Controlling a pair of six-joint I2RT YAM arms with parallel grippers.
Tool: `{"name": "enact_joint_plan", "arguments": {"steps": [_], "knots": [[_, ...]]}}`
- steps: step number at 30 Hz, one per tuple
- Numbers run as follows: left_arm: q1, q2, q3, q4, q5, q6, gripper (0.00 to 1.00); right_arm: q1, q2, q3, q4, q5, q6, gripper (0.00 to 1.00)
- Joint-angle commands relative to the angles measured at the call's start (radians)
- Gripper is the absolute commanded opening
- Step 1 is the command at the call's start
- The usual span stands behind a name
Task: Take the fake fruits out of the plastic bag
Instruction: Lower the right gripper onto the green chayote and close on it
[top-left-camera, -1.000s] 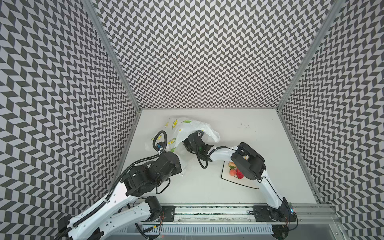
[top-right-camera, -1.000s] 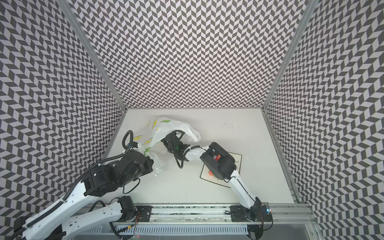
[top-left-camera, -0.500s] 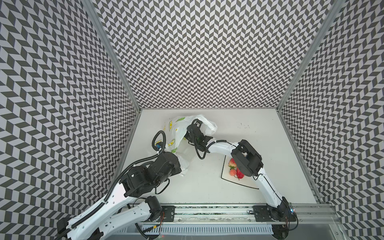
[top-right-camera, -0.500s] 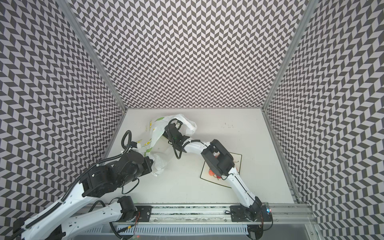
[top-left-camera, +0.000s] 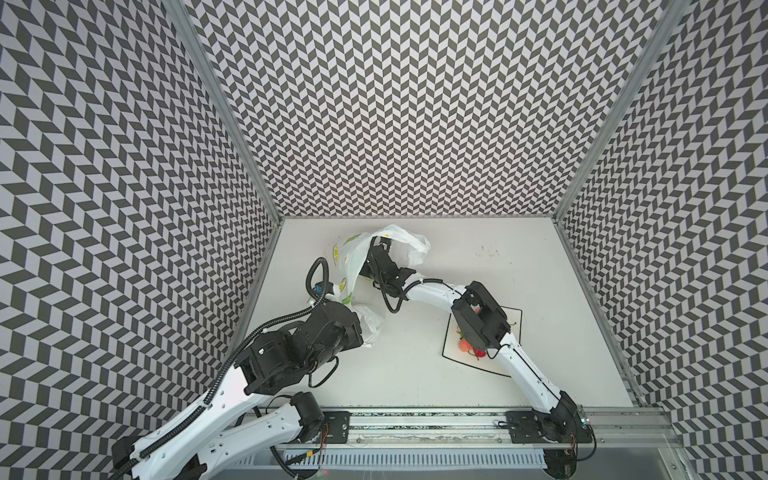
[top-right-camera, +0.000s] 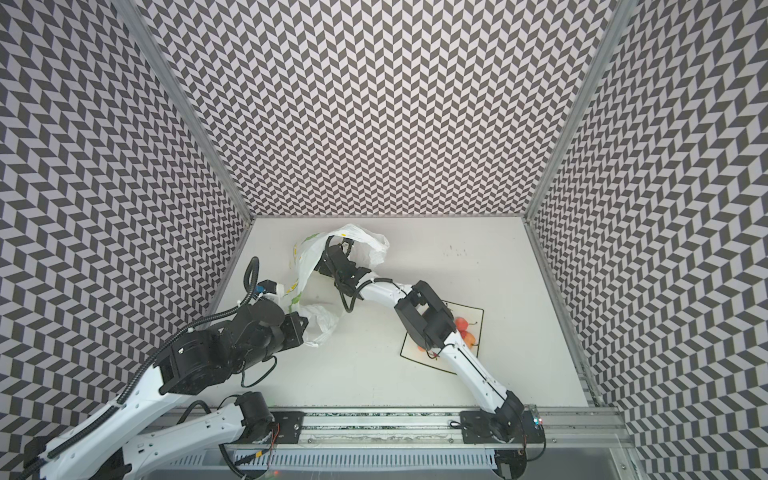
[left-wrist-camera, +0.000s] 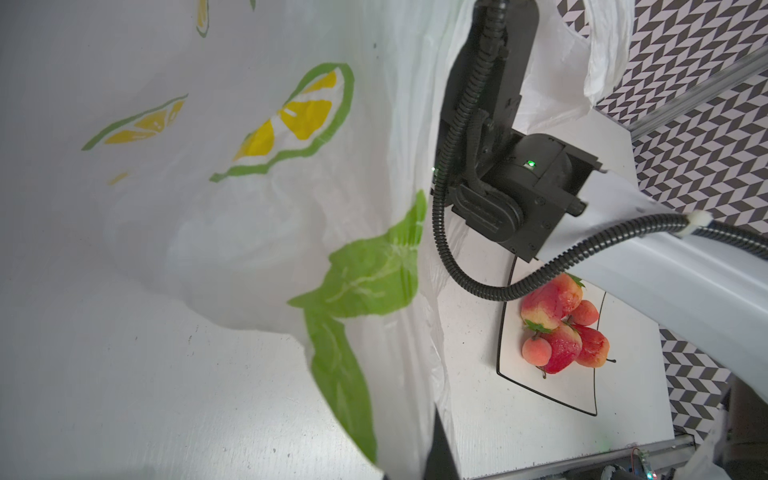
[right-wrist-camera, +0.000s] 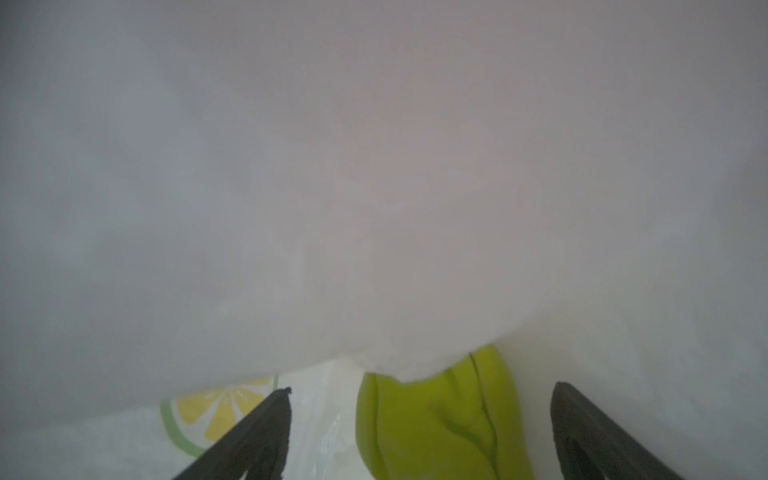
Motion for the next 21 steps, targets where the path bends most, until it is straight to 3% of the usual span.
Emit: {"name": "enact_joint_plan", "arguments": {"steps": [1, 6, 15, 21], "knots": [[-0.003, 0.01, 0.04, 0.041, 0.024, 0.056, 0.0, 0.012, 0.061, 0.081, -0.068, 0.038, 0.0, 0.95], [-0.003, 0.038, 0.075, 0.086, 0.062, 0.123, 0.0, 0.019, 0.126, 0.185, -0.164, 0.083, 0.038, 0.89], [-0.005, 0.043, 0.087, 0.122, 0.109, 0.155, 0.0, 0.014, 0.171, 0.225, -0.248, 0.075, 0.161, 0.67], [-0.005, -0.007, 0.052, 0.044, 0.045, 0.067, 0.0, -0.002, 0.096, 0.118, -0.185, 0.055, 0.171, 0.38]]}}
